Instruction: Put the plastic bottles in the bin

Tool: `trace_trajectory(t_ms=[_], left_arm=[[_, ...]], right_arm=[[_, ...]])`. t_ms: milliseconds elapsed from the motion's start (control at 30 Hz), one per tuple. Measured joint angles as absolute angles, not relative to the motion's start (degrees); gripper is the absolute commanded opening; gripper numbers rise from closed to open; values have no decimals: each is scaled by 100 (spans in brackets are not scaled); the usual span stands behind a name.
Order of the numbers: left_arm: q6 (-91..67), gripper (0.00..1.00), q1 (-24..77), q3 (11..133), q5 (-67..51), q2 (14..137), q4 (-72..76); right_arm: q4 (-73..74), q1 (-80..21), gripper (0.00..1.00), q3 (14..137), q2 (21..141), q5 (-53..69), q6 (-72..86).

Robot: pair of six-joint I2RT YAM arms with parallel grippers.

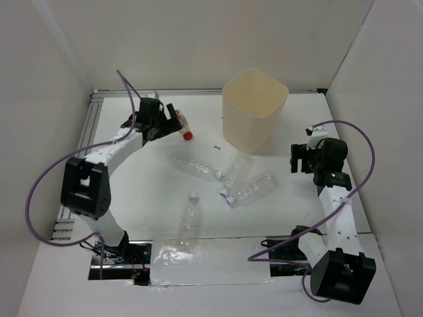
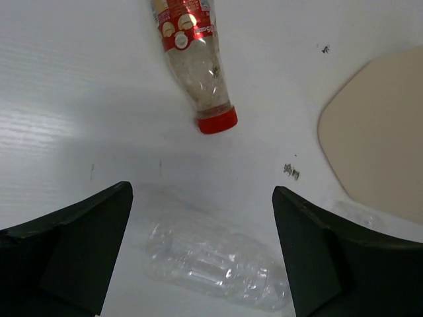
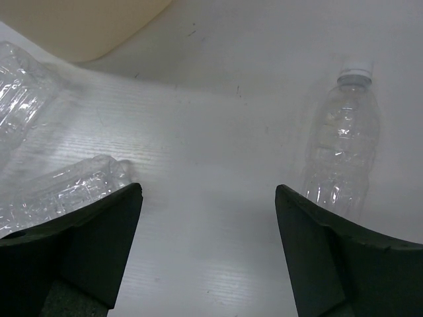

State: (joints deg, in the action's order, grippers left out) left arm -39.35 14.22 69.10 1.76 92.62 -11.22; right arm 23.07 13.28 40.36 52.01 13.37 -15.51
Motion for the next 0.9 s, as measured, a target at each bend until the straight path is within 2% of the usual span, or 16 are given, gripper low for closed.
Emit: trace_trajectory(t_ms=[200, 333, 700, 767, 833, 867, 900], left_arm=[[-3916, 100, 1785, 8683, 567, 11133, -1210], [-3907, 100, 1896, 9400, 814, 11992, -1378], [-3905, 98, 1839, 10418, 1428, 13037, -1981], [-3918, 85, 1826, 10527, 1459, 13181, -1992], [-3920, 66, 1820, 10600, 1522, 13264, -1986], [-3933, 49, 1815, 10624, 1520, 13286, -1988], [-3938, 43, 1813, 10630, 1518, 13288, -1970]], right_arm=[[2307, 1361, 89, 4036, 5271, 1398, -1549], [2309, 1389, 89, 4036, 5275, 1433, -1549], [2316, 1579, 89, 4036, 5433, 1479, -1549], [2318, 1619, 89, 4038, 5468, 1531, -1551], [2320, 1640, 89, 4040, 5496, 1573, -1551], [2322, 1645, 89, 4040, 5507, 1588, -1553], [2327, 1649, 89, 4040, 5516, 1612, -1564]])
